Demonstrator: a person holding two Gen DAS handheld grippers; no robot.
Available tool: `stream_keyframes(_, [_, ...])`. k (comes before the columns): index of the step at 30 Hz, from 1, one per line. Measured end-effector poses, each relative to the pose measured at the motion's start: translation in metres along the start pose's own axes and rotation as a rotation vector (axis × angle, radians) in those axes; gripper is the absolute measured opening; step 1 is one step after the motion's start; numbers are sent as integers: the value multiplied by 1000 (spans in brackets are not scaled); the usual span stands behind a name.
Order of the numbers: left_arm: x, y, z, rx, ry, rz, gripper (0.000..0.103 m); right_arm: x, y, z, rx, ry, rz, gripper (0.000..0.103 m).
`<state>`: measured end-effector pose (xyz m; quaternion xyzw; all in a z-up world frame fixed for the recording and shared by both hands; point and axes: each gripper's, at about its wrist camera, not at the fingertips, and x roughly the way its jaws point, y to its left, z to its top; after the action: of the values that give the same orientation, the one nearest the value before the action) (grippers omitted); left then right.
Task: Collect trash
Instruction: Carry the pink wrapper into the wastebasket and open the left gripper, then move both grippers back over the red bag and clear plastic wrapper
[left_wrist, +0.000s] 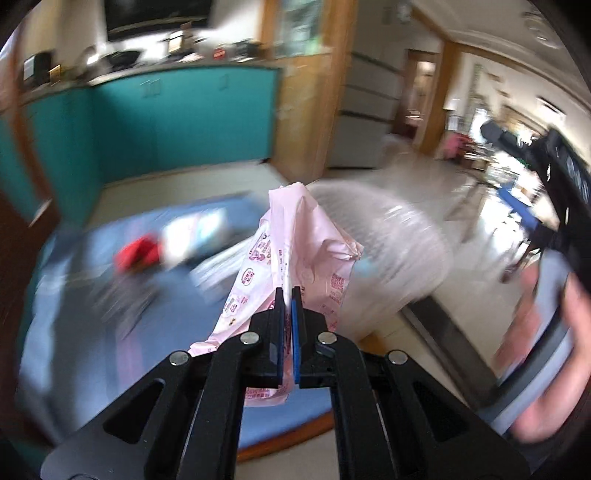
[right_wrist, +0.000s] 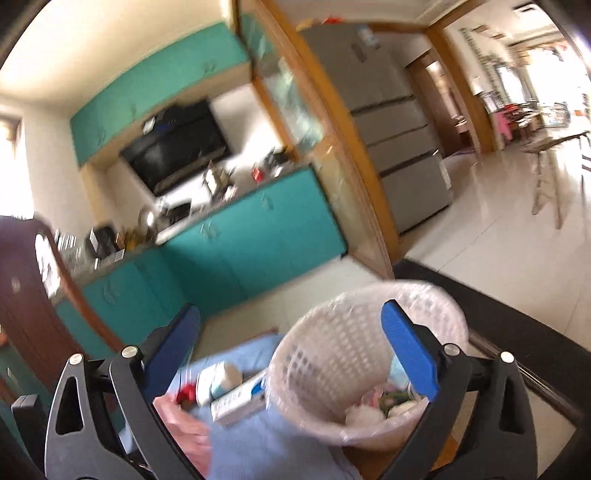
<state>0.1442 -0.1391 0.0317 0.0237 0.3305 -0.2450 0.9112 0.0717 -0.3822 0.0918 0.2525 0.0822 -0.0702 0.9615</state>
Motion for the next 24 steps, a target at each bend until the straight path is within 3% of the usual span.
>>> stream_keyframes(2, [16, -29, 37, 25, -38, -74, 8, -9, -11, 5, 41, -59, -19, 97])
stream_keyframes(3, [23, -37, 48, 27, -47, -94, 22, -11, -14, 6, 54, -74, -23, 97])
stream_keyframes(4, [34, -47, 61, 25, -48, -115, 67, -13, -17, 8, 66, -90, -28, 97])
stream_keyframes(5, [42, -54, 70, 20, -57, -74, 87, -15, -21, 9, 75, -103, -33, 97])
stream_keyframes(6, [43, -56, 73, 12, -71, -30, 97, -15, -22, 9, 76, -104, -34, 97])
stream_keyframes(7, [41, -56, 73, -4, -93, 18, 96, -13, -23, 10, 76, -96, -32, 97])
stream_keyframes(9, [34, -48, 65, -25, -95, 4, 97, -6, -22, 9, 67, -57, -10, 98])
stream_keyframes(12, [13, -22, 41, -33, -104, 66, 97, 4, -9, 4, 6, 19, 27, 99])
stream_keyframes(17, [-36, 43, -4, -42, -121, 279, 100, 25, 38, -20, -175, 202, 119, 99])
stream_keyframes(20, [-62, 80, -28, -103, -139, 372, 100, 30, 67, -39, -277, 291, 171, 99])
stream_keyframes(24, [-82, 115, -56, -204, -160, 422, 100, 29, 97, -67, -381, 388, 212, 99])
